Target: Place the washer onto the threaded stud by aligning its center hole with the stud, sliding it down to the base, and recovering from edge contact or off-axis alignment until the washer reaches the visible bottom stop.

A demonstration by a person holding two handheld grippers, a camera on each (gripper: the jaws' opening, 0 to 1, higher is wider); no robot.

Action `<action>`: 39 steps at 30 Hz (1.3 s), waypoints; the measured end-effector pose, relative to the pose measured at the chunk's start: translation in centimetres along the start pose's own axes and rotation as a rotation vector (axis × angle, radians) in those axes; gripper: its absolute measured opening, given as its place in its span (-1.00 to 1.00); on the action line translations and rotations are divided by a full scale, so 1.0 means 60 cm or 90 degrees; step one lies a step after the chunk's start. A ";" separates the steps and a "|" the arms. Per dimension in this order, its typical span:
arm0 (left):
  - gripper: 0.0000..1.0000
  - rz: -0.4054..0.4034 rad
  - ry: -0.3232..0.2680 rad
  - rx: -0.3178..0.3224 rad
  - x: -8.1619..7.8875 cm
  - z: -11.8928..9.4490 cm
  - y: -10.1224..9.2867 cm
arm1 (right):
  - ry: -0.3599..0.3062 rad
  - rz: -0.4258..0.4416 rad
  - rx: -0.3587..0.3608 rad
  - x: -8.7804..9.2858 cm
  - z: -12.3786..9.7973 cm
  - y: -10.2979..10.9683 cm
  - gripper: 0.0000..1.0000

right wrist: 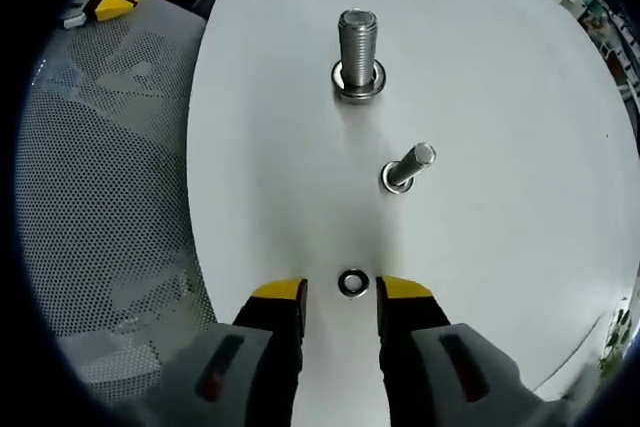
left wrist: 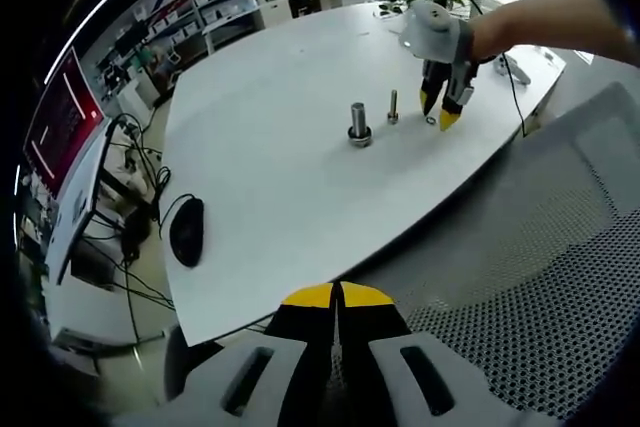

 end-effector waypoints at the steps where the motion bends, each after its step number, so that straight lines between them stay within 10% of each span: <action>1: -1.00 0.000 0.000 0.000 0.000 0.000 0.000 | 0.017 0.038 -0.008 0.005 -0.001 0.003 -0.47; 17: -1.00 0.000 0.003 0.000 0.000 0.000 0.000 | 0.062 -0.089 0.033 -0.002 0.002 0.014 -0.68; 39: -1.00 0.002 0.003 0.000 0.000 0.000 -0.001 | 0.018 0.004 0.027 0.024 -0.009 0.006 -0.74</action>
Point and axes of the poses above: the point that each gripper's makers call its tool centre point, and the gripper's own axes: z roughly forward along the fingers, y roughly to its left, x roughly out of its underside, the point moved 9 cm from there along -z, roughly backward along the fingers, and after that the axes turned 7 degrees about z, right-handed, at the moved point
